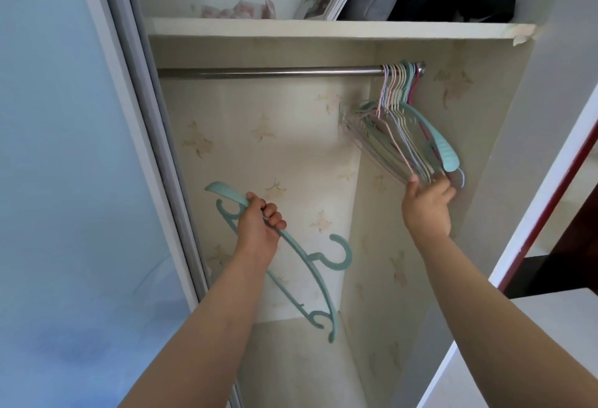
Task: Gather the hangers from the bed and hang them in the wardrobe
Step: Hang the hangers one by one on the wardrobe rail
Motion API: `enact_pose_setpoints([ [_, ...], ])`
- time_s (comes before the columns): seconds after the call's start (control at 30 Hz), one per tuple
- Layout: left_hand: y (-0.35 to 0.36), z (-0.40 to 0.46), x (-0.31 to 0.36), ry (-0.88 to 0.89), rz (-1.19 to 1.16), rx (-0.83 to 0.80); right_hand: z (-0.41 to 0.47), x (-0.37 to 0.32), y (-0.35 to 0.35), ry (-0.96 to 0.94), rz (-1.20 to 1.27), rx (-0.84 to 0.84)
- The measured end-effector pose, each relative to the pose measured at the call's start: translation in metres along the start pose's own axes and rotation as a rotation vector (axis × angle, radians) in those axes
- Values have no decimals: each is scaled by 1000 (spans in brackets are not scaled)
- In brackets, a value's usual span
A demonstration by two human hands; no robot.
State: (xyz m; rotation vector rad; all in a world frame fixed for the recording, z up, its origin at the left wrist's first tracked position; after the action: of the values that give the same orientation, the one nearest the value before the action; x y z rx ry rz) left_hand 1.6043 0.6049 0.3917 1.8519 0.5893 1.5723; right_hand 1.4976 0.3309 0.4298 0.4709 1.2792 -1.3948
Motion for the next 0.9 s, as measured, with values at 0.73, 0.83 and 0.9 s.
enact_pose_setpoints([
  [0.73, 14, 7, -34, -273, 595, -86, -89, 85, 30, 124, 165, -834],
  [0.83, 30, -2, -22, 219, 1324, -103, -86, 66, 31, 69, 131, -805],
  [0.9, 38, -5, -4, 568, 1380, 2, -83, 56, 30, 41, 109, -776],
])
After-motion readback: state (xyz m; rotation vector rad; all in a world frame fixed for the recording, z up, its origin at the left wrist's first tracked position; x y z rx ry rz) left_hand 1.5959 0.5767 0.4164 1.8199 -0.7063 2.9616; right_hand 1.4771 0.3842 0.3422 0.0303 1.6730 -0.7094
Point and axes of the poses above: each hand's wrist, its own z-axis towards the middle knuckle, its own y-axis out of the palm, x = y × z, the point moved 4 cm from there along z, towards the middle knuckle, and after that the axes turned 4 degrees about y, right-handed, at the moved point
